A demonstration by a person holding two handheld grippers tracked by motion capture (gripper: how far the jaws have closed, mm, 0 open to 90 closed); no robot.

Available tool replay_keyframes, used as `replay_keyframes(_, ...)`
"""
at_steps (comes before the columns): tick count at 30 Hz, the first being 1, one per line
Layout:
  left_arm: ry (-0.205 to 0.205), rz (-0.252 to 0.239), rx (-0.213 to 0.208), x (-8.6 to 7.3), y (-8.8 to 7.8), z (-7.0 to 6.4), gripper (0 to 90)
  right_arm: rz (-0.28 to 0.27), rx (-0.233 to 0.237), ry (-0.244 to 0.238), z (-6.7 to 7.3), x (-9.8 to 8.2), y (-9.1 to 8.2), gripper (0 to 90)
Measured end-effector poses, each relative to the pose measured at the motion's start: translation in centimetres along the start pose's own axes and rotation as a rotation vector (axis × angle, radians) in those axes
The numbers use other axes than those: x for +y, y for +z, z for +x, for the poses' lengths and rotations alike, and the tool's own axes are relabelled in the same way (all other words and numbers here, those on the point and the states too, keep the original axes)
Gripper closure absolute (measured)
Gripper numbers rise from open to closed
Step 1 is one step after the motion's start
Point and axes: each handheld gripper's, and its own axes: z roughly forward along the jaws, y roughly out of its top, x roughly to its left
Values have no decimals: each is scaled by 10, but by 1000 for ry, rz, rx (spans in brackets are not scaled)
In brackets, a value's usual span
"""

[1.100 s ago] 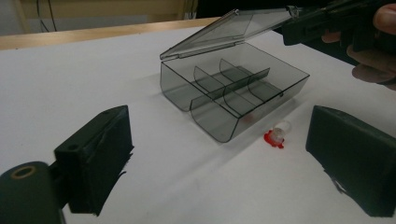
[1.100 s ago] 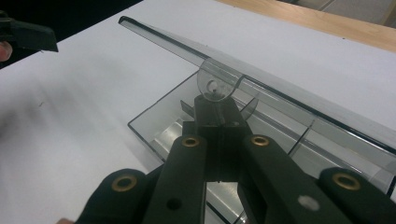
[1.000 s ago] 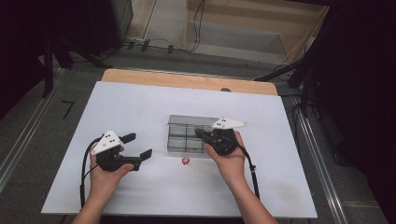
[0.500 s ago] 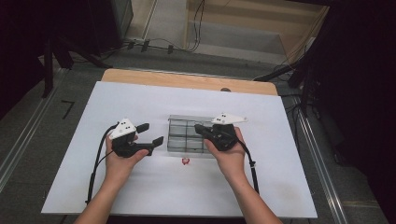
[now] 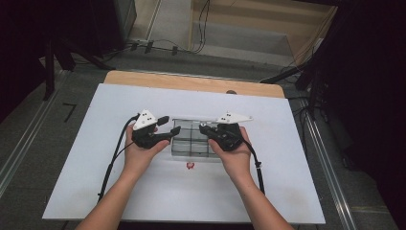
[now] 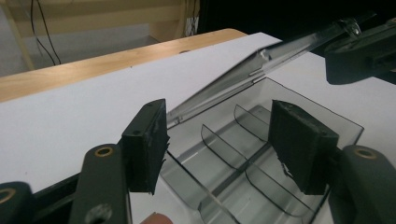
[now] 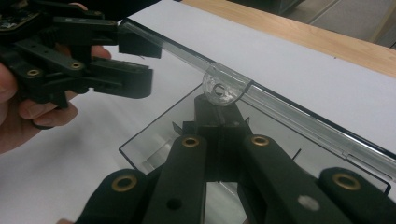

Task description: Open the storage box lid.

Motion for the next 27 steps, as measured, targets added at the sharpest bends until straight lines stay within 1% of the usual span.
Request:
replay_keyframes(4,0,-9,-5,7,5,2,432,-5,-3,4,-1,2,0,874)
replay_keyframes(7,-1,-16,0,11,7,3,487,-5,-7,5,-2,4,1,874)
replay_keyframes(11,-4,-26,-9,13,8,4,541,-10,-7,14,-3,6,1,874)
replay_keyframes(15,-11,-28,-2,13,10,4,546,-16,-1,12,-5,6,0,873)
replay_keyframes(19,-36,-39,-4,13,11,7,560,-16,8,7,-6,3,-4,845)
replay_keyframes(21,-46,-44,-4,13,11,8,562,-19,22,10,-8,0,-8,809)
replay_keyframes(23,-46,-49,-3,13,11,8,561,-16,40,4,-10,-4,-13,738)
replay_keyframes(24,-46,-49,-4,13,11,9,561,-22,41,3,-12,-6,-15,690)
replay_keyframes(25,-45,-48,-6,13,11,9,561,-29,31,6,-13,-8,-17,637)
replay_keyframes(26,-43,-47,-8,13,12,9,562,-33,24,6,-15,-10,-20,599)
replay_keyframes(27,-42,-47,-9,13,12,9,563,-38,28,11,-18,-13,-23,561)
